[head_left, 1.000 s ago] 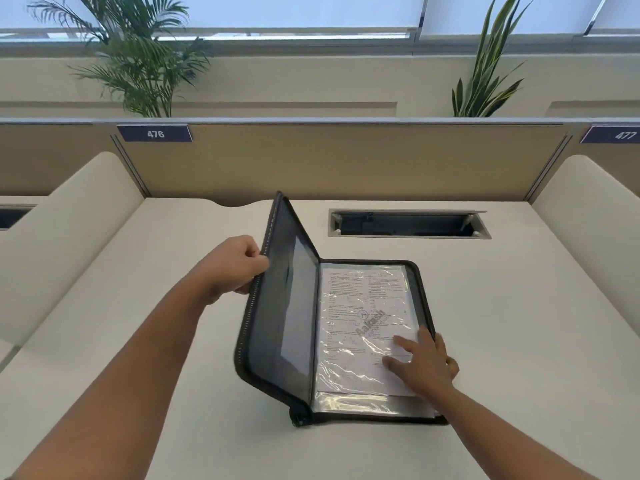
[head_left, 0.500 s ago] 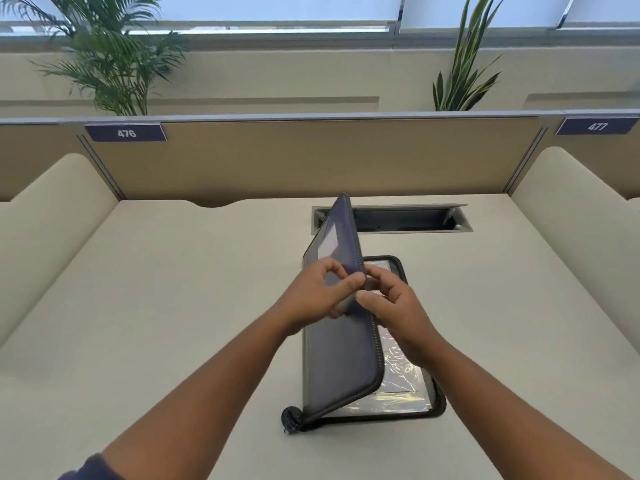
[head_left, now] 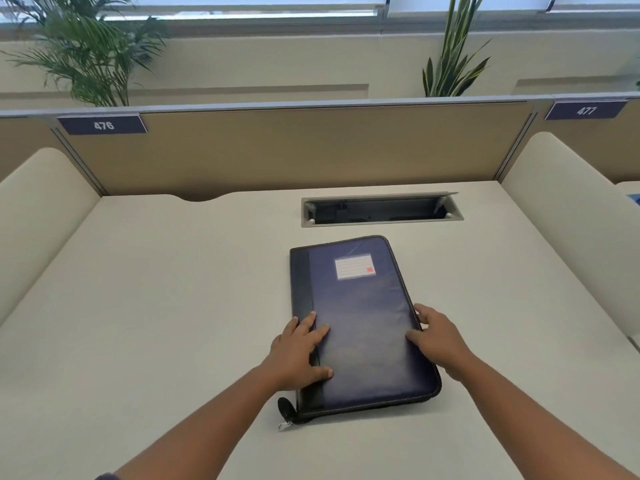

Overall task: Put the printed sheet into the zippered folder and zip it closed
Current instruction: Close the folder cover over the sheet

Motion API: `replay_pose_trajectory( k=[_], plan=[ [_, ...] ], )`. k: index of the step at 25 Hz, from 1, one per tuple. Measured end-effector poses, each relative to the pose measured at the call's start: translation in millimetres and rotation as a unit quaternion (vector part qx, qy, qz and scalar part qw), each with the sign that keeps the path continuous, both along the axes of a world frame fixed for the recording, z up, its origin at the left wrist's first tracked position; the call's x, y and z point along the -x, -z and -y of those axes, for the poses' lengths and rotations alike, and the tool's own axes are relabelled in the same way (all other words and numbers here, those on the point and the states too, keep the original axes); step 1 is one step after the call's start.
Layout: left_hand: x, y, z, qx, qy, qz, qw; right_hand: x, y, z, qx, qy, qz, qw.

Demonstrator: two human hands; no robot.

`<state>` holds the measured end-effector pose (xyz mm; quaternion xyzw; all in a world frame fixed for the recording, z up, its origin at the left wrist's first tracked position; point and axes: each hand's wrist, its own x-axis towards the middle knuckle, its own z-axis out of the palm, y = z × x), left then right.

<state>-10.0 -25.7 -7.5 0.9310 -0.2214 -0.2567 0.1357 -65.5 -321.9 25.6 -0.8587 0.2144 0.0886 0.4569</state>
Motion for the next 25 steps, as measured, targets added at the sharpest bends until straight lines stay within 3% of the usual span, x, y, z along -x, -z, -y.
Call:
replay_pose_trajectory(
  k=[5, 14, 21, 25],
  plan=[
    [8.2, 22.3, -11.4, 0.069, -0.007, 0.006, 0.998, 19.3, 44.1, -8.8, 0.148, -0.061, -0.074, 0.984],
    [13.6, 36.1, -24.9, 0.206, -0.14, 0.004, 0.969, 14.4, 58.6, -24.2, 0.164, -0.029, -0.034, 0.985],
    [18.9, 16.1, -48.3, 0.216, -0.236, -0.007, 0.947, 1.9, 63.8, -37.5, 0.169, -0.037, -0.016, 0.985],
    [32.4, 3.8, -82.7, 0.228, -0.238, -0.081, 0.941, 19.2, 56.8, -61.4, 0.264, -0.011, 0.044, 0.964]
  ],
)
